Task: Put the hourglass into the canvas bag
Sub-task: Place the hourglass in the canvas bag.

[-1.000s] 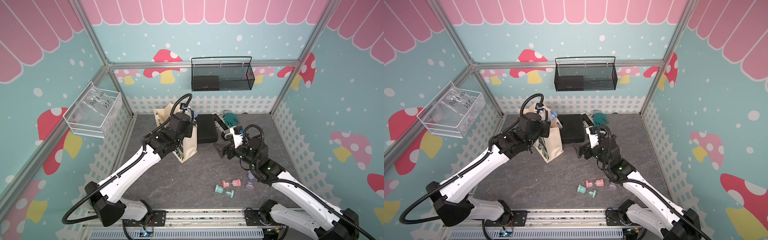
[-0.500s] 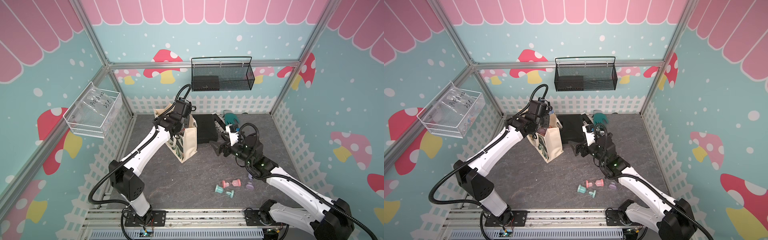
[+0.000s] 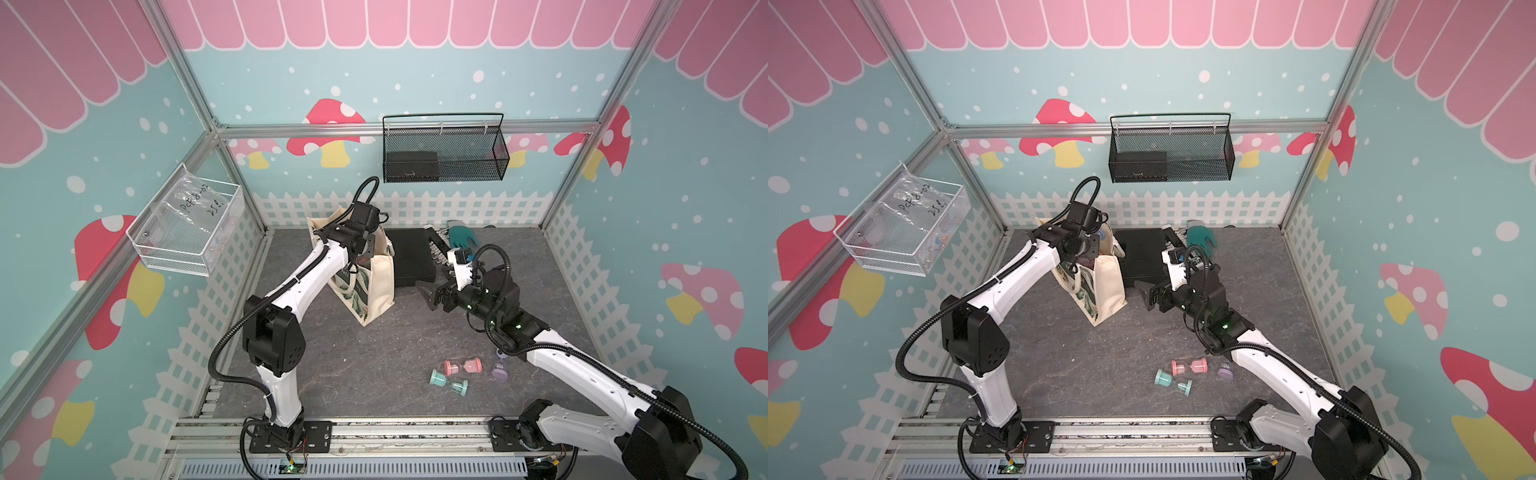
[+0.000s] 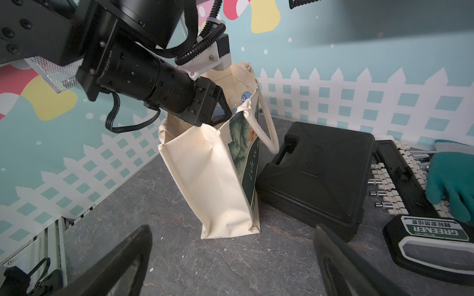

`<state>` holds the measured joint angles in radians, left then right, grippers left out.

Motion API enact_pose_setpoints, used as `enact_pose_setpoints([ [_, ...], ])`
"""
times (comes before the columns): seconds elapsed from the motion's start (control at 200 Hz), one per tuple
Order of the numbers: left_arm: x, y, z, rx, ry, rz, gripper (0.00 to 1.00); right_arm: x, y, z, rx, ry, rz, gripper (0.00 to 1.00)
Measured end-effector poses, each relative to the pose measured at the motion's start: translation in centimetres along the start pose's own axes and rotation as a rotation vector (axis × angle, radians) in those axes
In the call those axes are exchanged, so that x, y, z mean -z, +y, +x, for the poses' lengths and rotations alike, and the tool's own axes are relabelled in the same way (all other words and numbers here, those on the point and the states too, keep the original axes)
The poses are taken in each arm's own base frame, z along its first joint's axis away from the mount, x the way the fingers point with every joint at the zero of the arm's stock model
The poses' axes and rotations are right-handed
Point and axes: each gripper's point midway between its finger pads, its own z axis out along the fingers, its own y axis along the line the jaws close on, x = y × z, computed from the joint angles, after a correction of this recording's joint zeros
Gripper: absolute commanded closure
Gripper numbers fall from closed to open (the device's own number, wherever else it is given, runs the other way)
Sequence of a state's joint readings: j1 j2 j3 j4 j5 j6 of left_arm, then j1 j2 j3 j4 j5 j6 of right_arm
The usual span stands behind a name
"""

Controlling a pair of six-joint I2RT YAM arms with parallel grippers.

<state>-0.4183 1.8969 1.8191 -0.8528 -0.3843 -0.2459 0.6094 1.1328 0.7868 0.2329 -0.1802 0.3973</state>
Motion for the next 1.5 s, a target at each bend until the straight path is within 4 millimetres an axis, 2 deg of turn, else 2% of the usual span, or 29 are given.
enact_pose_setpoints([
  [0.42, -0.9, -0.1, 1.0, -0.005, 0.039, -0.005, 0.59, -0.3, -0.3, 0.4, -0.002, 0.010, 0.011, 0.00],
  [1.096, -0.9, 0.0, 1.6, -0.012, 0.067, 0.000, 0.41, -0.5, -0.4, 0.7, -0.005, 0.018, 0.015, 0.00],
  [1.501, 0.6, 0.5, 1.5, -0.014, 0.067, 0.001, 0.32, 0.0, -0.3, 0.0, -0.001, -0.002, 0.017, 0.00],
])
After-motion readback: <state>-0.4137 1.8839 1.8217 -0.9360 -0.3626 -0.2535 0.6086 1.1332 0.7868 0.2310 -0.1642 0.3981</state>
